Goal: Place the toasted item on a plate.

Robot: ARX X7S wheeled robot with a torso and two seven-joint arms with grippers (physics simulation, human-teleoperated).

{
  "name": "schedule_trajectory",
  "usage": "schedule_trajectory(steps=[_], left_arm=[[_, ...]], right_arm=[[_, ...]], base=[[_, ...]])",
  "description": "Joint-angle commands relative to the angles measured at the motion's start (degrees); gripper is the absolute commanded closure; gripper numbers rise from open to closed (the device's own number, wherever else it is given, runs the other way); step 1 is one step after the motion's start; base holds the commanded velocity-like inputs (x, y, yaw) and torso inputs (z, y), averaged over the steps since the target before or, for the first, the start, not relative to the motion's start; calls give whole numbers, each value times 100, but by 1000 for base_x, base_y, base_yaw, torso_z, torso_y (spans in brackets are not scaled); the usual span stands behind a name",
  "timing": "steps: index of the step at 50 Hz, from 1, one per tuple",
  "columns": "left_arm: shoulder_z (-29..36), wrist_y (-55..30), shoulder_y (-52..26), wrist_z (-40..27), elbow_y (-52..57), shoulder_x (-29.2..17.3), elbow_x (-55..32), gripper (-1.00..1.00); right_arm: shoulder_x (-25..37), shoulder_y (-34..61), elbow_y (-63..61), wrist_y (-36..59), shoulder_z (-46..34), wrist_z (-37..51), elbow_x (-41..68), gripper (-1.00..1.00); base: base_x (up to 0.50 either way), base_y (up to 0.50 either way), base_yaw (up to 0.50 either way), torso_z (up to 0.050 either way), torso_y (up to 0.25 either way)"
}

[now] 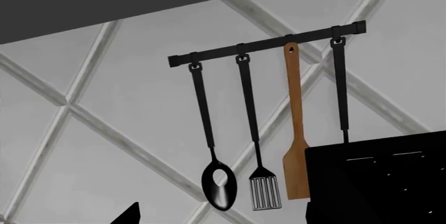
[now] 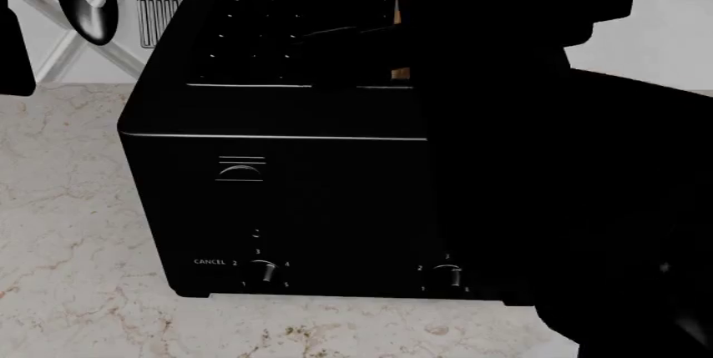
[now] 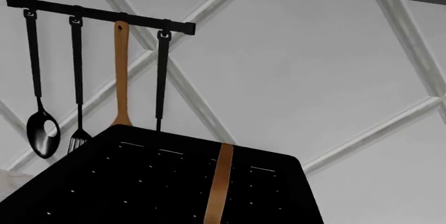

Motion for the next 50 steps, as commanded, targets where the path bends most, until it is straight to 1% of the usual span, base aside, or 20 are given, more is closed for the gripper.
schedule_trajectory(steps=[1,4,11,15,24,50], left_arm=[[-101,16,-80,133,-17,89,167,-100],[-106,9,-95,130,-11,86,163,-100],[-114,0,-27,120,30,89,152,-100],[-105,1,-44,110,6,103,146,-100],[-111,69,0,94,-59,107,136,-100],[-91,51,67,45,-14,96,105,-100]], right_arm=[[-138,402,986,-250,-300,-52,172,-100],[-223,455,1304,-209,-335,-92,197,-100],[-185,560,1751,-473,-630,-375,-91,-100],[-149,645,2245,-886,-1011,-786,-501,-100],[-142,683,2736,-1322,-1439,-1222,-884,-100],[-228,484,3726,-2063,-1923,-1880,-1313,-100]], base=[[0,0,0,0,0],[0,0,0,0,0],[0,0,0,0,0],[0,0,0,0,0],[0,0,0,0,0],[0,0,0,0,0]])
